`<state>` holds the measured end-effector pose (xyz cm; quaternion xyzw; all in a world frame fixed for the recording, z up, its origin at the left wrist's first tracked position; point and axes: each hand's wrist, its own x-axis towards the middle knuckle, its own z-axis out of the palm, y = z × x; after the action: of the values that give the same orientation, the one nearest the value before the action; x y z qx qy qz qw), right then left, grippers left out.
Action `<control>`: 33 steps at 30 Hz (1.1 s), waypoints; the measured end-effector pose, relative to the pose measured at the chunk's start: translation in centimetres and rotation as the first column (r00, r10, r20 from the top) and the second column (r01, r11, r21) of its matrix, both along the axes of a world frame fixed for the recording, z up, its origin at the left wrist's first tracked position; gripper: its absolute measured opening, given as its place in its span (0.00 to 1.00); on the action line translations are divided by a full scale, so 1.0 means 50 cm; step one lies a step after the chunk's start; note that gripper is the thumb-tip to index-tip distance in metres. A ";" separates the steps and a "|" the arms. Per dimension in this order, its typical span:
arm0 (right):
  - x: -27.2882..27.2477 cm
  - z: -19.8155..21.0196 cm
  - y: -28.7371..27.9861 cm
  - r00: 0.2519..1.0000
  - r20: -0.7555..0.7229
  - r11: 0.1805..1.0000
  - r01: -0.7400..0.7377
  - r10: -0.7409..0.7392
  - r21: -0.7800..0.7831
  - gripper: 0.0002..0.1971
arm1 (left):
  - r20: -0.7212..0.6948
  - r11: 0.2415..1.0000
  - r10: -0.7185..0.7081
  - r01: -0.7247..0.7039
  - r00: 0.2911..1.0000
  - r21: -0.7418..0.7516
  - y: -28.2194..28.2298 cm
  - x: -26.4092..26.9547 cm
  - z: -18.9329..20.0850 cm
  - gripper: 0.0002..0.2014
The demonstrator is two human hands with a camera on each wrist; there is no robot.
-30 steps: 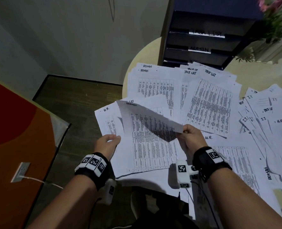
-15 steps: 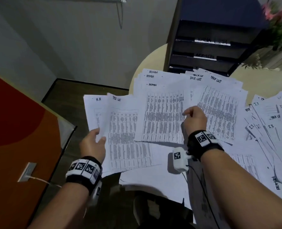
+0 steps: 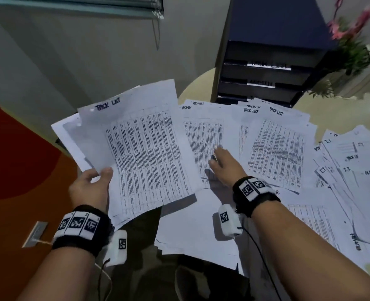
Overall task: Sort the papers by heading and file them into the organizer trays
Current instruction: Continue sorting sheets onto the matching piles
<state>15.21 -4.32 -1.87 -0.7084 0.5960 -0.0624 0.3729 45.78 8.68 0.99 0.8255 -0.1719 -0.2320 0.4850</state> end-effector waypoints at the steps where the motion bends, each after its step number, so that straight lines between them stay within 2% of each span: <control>1: -0.004 0.020 0.005 0.974 0.201 0.993 0.096 -0.108 0.069 0.27 | -0.017 1.000 -0.015 0.014 1.000 -0.014 -0.007 -0.011 0.003 0.08; 2: -0.009 0.041 0.011 0.898 0.380 0.969 0.160 -0.223 0.190 0.26 | -0.047 0.999 -0.039 0.038 0.998 -0.027 -0.014 -0.024 0.004 0.08; 3: -0.015 0.063 0.018 0.803 0.505 0.932 0.166 -0.317 0.322 0.25 | -0.084 0.998 -0.063 0.061 0.994 -0.029 -0.023 -0.041 0.007 0.08; 4: -0.024 0.077 0.024 0.743 0.562 0.906 0.142 -0.364 0.399 0.25 | -0.111 0.995 -0.093 0.089 0.990 -0.039 -0.033 -0.060 0.008 0.09; 6: -0.046 0.084 0.030 0.694 0.613 0.903 0.130 -0.378 0.410 0.26 | -0.134 0.986 -0.164 0.160 0.977 -0.039 -0.053 -0.105 0.009 0.12; 8: -0.072 0.066 0.036 0.648 0.606 0.883 0.273 -0.462 0.381 0.24 | -0.124 0.970 -0.244 0.244 0.962 -0.014 -0.073 -0.150 0.003 0.13; 9: -0.086 0.057 0.037 0.652 0.574 0.868 0.374 -0.496 0.326 0.23 | -0.113 0.959 -0.281 0.282 0.953 -0.008 -0.081 -0.173 0.000 0.12; 10: -0.108 0.044 0.034 0.689 0.521 0.861 0.450 -0.503 0.236 0.19 | -0.103 0.946 -0.322 0.323 0.941 -0.008 -0.089 -0.194 -0.007 0.12; 12: -0.161 0.022 0.028 0.734 0.421 0.835 0.536 -0.533 0.122 0.11 | -0.098 0.917 -0.397 0.399 0.913 0.003 -0.100 -0.238 -0.016 0.09; 15: -0.232 0.027 0.022 0.756 0.323 0.815 0.569 -0.570 0.107 0.05 | -0.095 0.885 -0.460 0.464 0.883 0.026 -0.112 -0.294 -0.030 0.07; 18: -0.286 0.029 0.021 0.784 0.262 0.822 0.564 -0.563 0.077 0.06 | -0.107 0.877 -0.468 0.476 0.877 0.068 -0.131 -0.335 -0.054 0.10; 21: -0.331 0.018 0.012 0.788 0.209 0.808 0.589 -0.579 0.021 0.06 | -0.106 0.881 -0.453 0.463 0.885 0.100 -0.154 -0.371 -0.071 0.14; 24: -0.372 0.013 -0.012 0.766 0.123 0.761 0.642 -0.631 -0.091 0.04 | -0.073 0.880 -0.450 0.456 0.890 0.135 -0.166 -0.392 -0.069 0.13; 27: -0.389 0.040 -0.047 0.723 0.129 0.716 0.690 -0.678 -0.104 0.17 | -0.013 0.881 -0.455 0.452 0.891 0.138 -0.165 -0.390 -0.061 0.09; 31: -0.387 0.058 -0.098 0.765 0.063 0.748 0.641 -0.641 -0.172 0.40 | 0.109 0.872 -0.481 0.462 0.870 0.162 -0.157 -0.366 -0.051 0.12; 33: -0.360 0.058 -0.099 0.810 0.000 0.780 0.565 -0.587 -0.268 0.40 | 0.161 0.873 -0.482 0.456 0.861 0.171 -0.150 -0.360 -0.043 0.09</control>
<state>-2.80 -9.28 1.04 -0.5361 0.7857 -0.2200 0.2166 27.77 1.16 -1.15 0.8067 -0.4002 -0.2703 0.3407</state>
